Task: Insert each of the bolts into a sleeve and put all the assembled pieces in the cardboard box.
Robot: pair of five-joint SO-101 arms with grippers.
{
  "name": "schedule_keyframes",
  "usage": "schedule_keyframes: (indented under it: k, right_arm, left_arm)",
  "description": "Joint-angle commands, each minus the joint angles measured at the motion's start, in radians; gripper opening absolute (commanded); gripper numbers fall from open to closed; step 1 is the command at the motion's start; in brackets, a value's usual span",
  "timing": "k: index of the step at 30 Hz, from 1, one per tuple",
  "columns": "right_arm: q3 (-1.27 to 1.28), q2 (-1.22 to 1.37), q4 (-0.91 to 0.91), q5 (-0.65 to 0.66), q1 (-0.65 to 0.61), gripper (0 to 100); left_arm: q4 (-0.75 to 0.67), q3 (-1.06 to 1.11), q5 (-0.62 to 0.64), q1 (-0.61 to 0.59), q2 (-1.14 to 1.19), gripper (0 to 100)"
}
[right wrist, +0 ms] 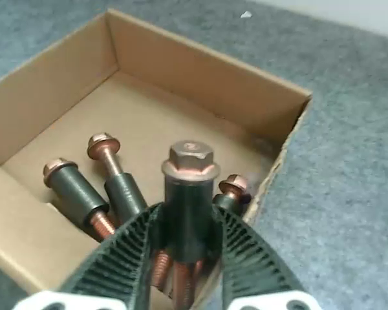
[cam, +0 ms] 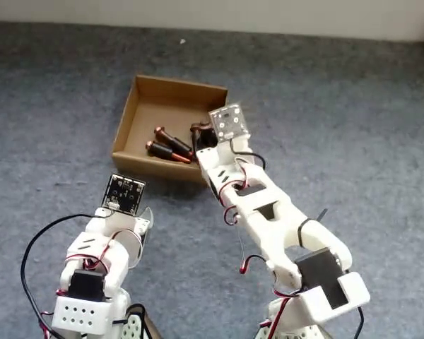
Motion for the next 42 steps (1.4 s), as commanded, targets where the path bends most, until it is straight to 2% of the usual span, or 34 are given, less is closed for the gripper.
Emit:
schedule_keyframes:
  k: [1,6,11,17,30,37,40,42]
  right_arm:
    - [-0.061,-0.015,-0.025,0.008,-0.01,15.9]
    - [-0.056,-0.044,-0.024,0.008,-0.027,16.6]
    - [0.062,-0.272,0.047,0.008,-0.05,16.6]
    - [0.168,-0.621,0.274,0.008,-0.045,16.6]
    - [0.501,-1.38,0.72,0.005,0.074,16.6]
    - [0.68,-1.837,0.981,0.006,0.117,16.6]
    - [0.714,-1.816,1.066,0.002,0.145,15.7]
    - [0.717,-1.791,1.079,0.0,0.162,10.1]
  left_arm:
    - [0.003,0.024,-0.009,0.007,0.001,16]
    - [0.003,0.024,-0.009,0.007,0.001,16]
    - [0.003,0.024,-0.009,0.007,0.001,16]
    - [0.003,0.024,-0.009,0.007,0.001,16]
    - [0.003,0.024,-0.008,0.007,-0.002,16]
    - [0.153,0.024,-0.006,0.008,-0.007,16]
    - [0.175,0.024,-0.008,0.008,-0.007,16]
    - [0.175,0.024,-0.008,0.008,-0.007,16]
